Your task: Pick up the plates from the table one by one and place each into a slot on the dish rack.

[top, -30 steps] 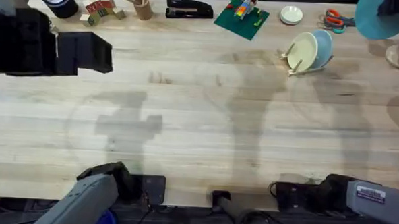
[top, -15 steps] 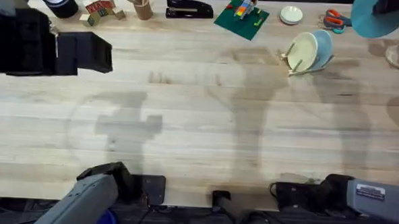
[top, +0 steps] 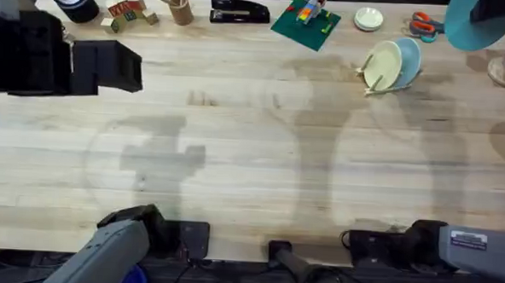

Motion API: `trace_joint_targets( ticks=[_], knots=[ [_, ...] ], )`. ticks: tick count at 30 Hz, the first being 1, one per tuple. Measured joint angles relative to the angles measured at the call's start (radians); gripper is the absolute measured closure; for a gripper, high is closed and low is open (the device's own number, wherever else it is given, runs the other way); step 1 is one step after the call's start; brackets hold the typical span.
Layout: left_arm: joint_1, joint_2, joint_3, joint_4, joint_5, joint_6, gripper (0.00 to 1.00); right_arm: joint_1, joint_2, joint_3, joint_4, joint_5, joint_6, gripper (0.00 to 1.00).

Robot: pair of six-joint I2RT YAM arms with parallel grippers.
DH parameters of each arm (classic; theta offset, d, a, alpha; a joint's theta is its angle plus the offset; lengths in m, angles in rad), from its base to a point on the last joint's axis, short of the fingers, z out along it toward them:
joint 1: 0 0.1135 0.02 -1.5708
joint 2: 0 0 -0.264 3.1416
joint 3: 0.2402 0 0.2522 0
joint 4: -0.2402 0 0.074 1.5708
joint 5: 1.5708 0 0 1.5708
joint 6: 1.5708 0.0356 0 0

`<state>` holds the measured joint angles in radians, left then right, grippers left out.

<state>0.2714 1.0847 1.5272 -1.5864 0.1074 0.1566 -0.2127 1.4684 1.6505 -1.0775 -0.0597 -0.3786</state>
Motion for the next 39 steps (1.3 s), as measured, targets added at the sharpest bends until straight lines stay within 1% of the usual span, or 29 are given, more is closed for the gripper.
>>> trace_joint_targets(
  ticks=[11, 18, 28, 34, 39],
  knots=[
    [0.0, 0.0, 0.0, 0.0, 0.0, 0.0, 0.005, 0.001, 0.064, 0.0, 0.002, 0.007, 0.002, 0.954],
    [0.0, 0.0, 0.0, 0.0, 0.0, 0.0, 0.006, 0.017, 0.101, 0.0, 0.002, 0.008, 0.009, 0.954],
    [0.0, 0.0, 0.0, 0.0, 0.0, 0.0, 0.006, 0.026, 0.14, 0.0, 0.001, 0.012, 0.06, 0.954],
    [0.0, 0.0, 0.0, 0.0, 0.0, 0.0, 0.006, 0.035, 0.169, 0.0, 0.001, 0.06, 0.091, 0.954],
    [0.0, 0.0, 0.0, 0.0, 0.0, 0.0, 0.004, 0.051, 0.182, 0.0, 0.006, 0.075, 0.105, 0.955]
  ],
)
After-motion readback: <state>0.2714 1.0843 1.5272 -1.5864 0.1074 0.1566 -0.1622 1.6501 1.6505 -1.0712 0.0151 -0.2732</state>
